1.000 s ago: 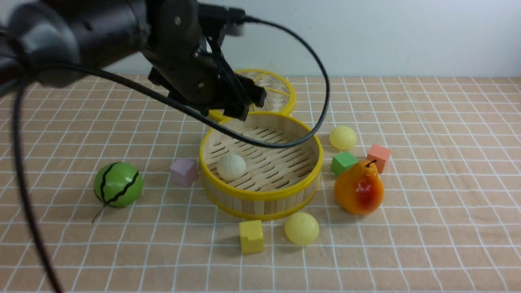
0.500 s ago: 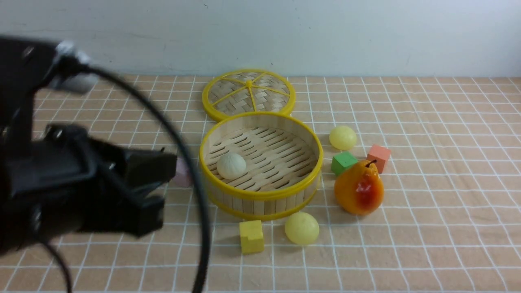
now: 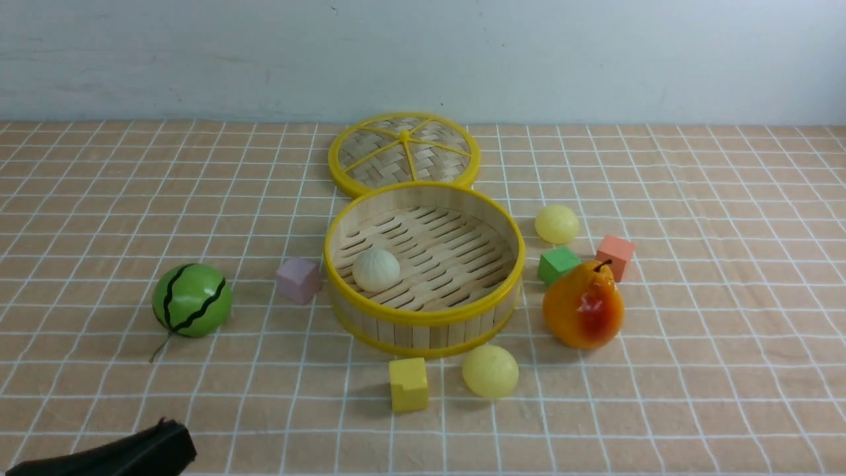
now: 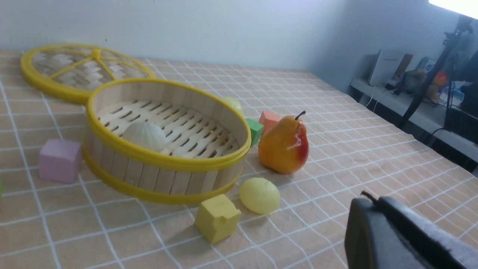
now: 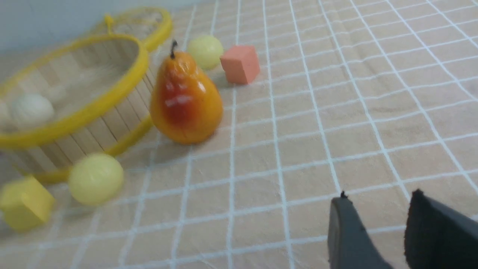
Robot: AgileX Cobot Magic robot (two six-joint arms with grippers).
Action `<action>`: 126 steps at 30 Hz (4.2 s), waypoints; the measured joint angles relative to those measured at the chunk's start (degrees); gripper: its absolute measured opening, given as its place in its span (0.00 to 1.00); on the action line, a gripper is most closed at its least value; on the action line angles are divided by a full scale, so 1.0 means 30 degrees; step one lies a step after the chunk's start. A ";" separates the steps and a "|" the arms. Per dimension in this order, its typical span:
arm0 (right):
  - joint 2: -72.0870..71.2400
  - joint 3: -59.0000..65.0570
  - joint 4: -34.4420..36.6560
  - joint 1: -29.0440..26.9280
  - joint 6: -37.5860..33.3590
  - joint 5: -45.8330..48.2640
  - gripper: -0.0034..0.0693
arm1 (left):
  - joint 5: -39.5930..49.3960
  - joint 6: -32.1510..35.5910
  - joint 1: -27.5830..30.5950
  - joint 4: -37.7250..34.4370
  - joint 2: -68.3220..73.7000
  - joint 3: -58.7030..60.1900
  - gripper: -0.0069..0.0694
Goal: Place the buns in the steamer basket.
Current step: Use the right arm to grab a steamed stuffed bun, then use the right arm to put the steamed stuffed bun into the steamer, then use the right arm to grab a steamed stuffed bun
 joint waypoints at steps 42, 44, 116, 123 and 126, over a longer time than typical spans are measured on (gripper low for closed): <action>3.5300 -2.6762 -0.0750 1.0073 -0.1671 1.1021 0.48 | 0.1271 -0.0014 0.0000 -0.0078 0.0176 0.0040 0.08; 3.5599 -2.6868 -0.0776 1.0073 -0.1541 1.0567 0.51 | 0.1271 -0.0014 0.0000 -0.0078 0.0176 0.0040 0.08; 4.0353 -3.6184 -0.4242 0.4823 0.1102 1.0697 0.62 | 0.1389 -0.0014 0.0000 -0.0115 0.0176 0.0040 0.13; 4.2011 -3.6184 -0.2863 0.3976 0.0946 0.8660 0.54 | 0.1389 -0.0014 0.0000 -0.0115 0.0176 0.0040 0.14; 4.2363 -3.6184 -0.2834 0.3815 0.0946 0.7672 0.54 | 0.1394 -0.0014 0.0000 -0.0115 0.0176 0.0040 0.14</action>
